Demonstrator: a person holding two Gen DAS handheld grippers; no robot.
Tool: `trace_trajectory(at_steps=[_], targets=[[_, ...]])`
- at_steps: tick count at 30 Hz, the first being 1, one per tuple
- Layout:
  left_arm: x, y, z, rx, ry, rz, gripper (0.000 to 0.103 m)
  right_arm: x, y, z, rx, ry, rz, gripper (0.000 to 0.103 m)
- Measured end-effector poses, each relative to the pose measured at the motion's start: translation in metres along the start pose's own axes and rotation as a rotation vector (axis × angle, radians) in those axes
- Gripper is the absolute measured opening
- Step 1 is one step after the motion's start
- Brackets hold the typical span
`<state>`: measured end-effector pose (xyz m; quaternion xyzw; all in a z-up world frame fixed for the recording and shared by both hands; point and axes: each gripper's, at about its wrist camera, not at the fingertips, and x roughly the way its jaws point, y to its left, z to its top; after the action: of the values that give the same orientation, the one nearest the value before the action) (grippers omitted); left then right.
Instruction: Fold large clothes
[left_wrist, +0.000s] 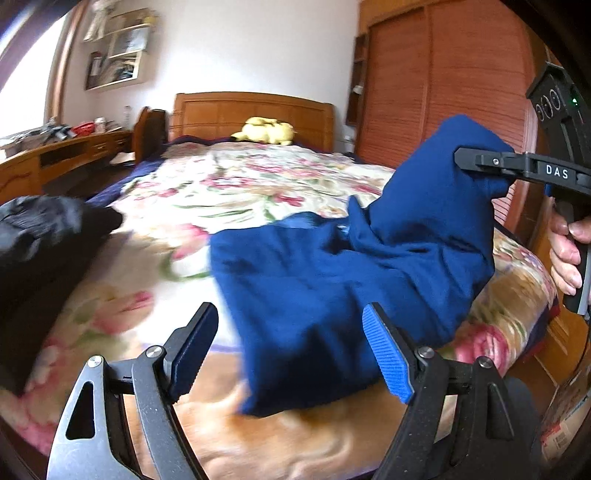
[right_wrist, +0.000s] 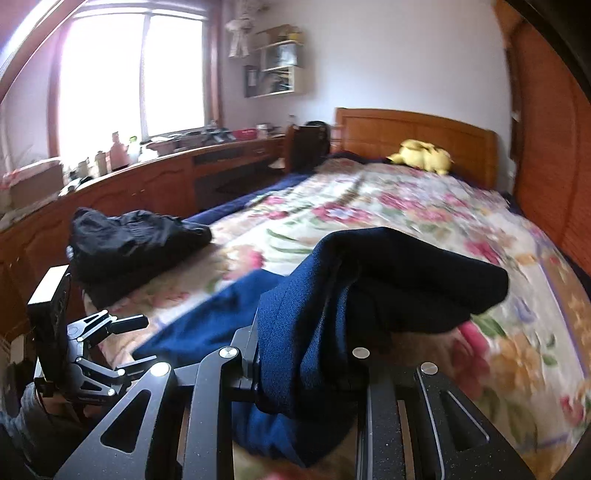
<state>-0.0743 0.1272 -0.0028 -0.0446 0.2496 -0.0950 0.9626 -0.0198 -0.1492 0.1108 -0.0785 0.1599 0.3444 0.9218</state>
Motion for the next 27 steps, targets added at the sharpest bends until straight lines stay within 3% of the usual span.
trace_trajectory(at_steps=[5,13,18,20,22,27], targets=[[-0.015,0.032,-0.005,-0.054,-0.022,0.048,0.081,0.041,0.040,0.016,-0.095,0.036,0.067,0.026],[-0.026,0.061,-0.012,-0.097,-0.032,0.093,0.081,0.135,0.081,0.002,-0.173,0.240,0.168,0.028],[-0.028,0.069,-0.014,-0.106,-0.035,0.099,0.081,0.168,0.084,0.009,-0.155,0.302,0.205,0.046],[-0.030,0.070,-0.015,-0.106,-0.037,0.098,0.081,0.164,0.078,0.014,-0.111,0.296,0.233,0.066],[-0.030,0.069,-0.015,-0.105,-0.041,0.097,0.081,0.153,0.080,0.024,-0.094,0.259,0.232,0.074],[-0.033,0.066,-0.013,-0.107,-0.062,0.098,0.081,0.122,0.051,0.041,-0.058,0.123,0.190,0.075]])
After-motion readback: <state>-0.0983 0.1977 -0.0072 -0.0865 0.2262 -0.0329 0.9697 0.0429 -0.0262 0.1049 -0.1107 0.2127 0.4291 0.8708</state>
